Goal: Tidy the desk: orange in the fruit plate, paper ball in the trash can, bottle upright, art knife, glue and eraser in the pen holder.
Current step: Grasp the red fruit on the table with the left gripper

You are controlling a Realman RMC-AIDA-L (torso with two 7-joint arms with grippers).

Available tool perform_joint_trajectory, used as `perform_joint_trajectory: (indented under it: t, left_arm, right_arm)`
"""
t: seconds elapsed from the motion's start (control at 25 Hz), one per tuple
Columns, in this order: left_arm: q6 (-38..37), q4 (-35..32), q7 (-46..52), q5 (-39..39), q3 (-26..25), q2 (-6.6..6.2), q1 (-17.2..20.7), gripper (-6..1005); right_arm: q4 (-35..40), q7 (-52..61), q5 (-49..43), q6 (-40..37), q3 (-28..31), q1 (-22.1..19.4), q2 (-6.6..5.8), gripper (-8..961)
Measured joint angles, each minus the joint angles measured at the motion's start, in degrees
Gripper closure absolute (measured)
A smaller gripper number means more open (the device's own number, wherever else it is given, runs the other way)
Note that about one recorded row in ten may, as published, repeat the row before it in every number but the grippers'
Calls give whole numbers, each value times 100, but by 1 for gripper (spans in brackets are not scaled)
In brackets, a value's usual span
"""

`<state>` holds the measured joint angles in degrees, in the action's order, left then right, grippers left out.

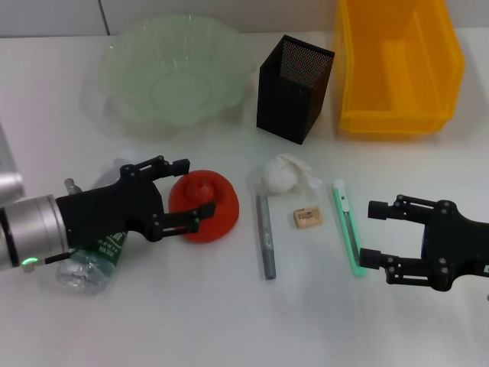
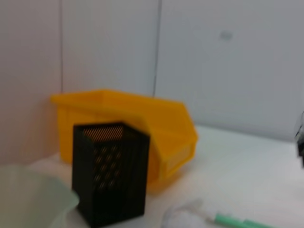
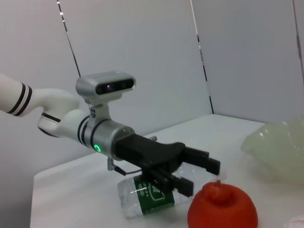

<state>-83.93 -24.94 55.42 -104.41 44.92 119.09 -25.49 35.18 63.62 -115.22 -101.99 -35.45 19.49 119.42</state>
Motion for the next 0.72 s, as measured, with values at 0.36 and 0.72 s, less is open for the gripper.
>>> perform_joint_trajectory:
  t: [0.36,0.72]
  left_arm:
    - [1363,566,-399,88,255,9,-375,181]
    - [1221,561,-399,103,316,9,-439,319]
  right_arm:
    - [-29,0,0,14,4,-60,-6,186]
    - [-38,0,0,14,-4,-60,-7,186]
